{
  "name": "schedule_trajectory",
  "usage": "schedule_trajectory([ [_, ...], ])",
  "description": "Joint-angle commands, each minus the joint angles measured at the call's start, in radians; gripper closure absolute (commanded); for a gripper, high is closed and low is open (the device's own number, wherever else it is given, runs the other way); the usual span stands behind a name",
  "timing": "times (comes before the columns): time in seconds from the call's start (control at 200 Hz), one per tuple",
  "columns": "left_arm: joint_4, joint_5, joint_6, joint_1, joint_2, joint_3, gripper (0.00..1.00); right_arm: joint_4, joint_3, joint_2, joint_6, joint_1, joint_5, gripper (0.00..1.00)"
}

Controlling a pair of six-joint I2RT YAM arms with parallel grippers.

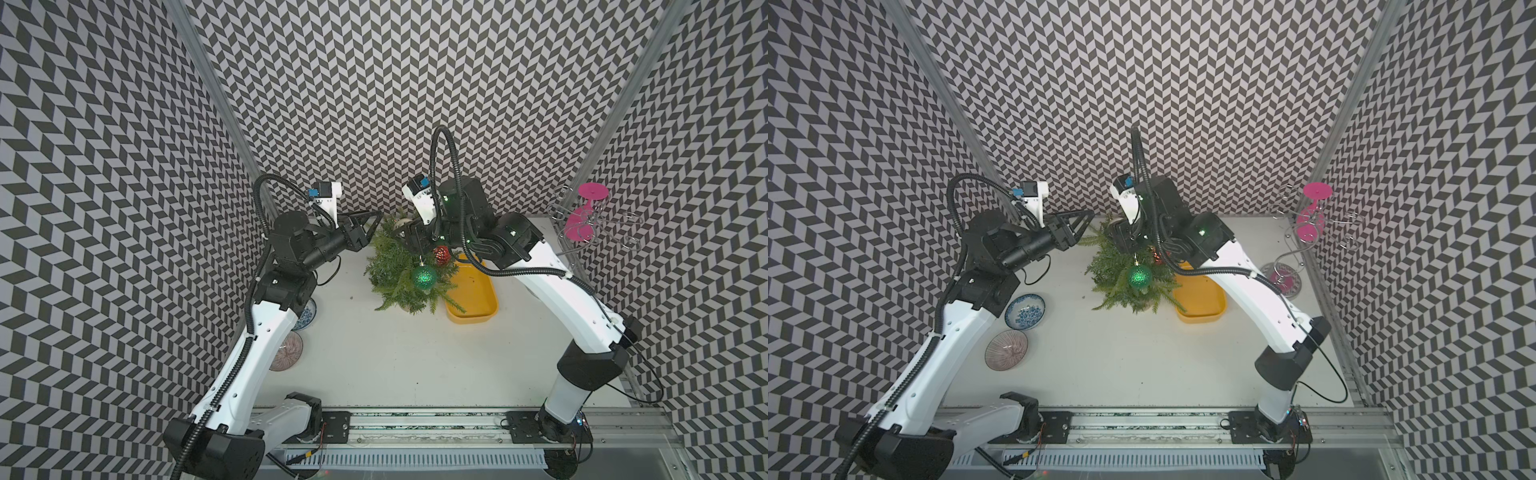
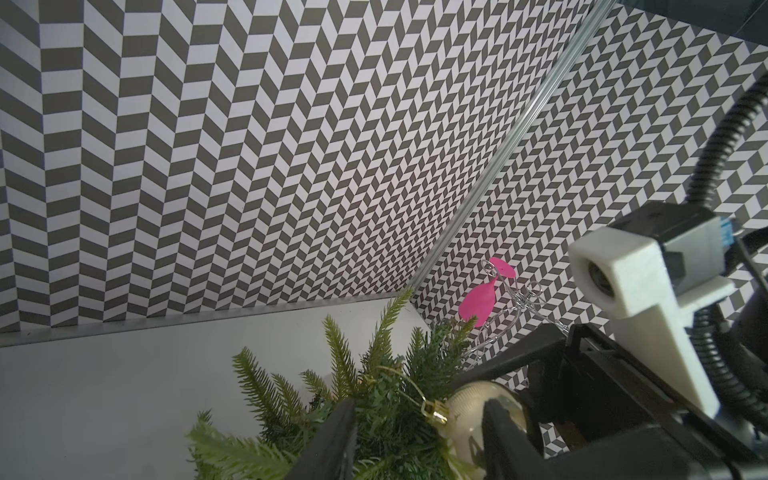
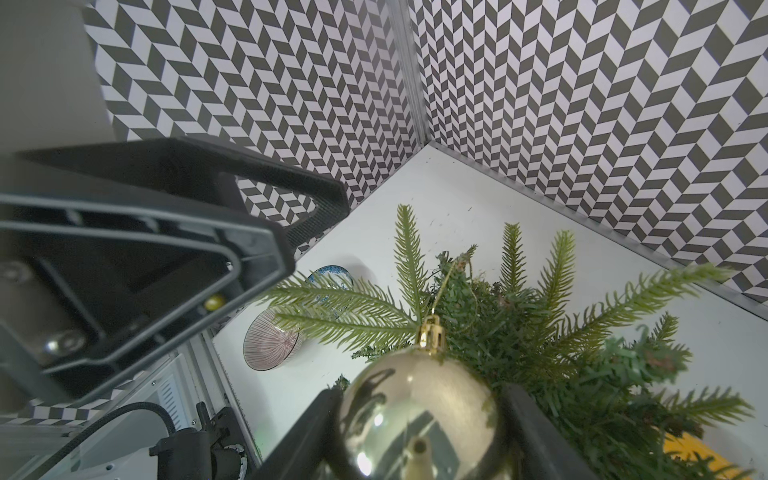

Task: Decorate the small christmas tree with ornaments
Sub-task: Hang an ornament on the christmas tree.

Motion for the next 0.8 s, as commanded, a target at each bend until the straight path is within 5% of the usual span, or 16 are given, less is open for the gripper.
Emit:
schedule_trajectory([
  [0.0, 0.009, -0.002, -0.002, 0.006, -0.003, 0.004, 0.49, 0.008, -0.013, -0.041, -0.012, 0.012, -0.03, 0.41],
  [0.796, 0.015, -0.004, -0.004, 0.007, 0.001, 0.001, 0.49, -0.004, -0.025, -0.006, 0.018, 0.032, -0.095, 0.4],
])
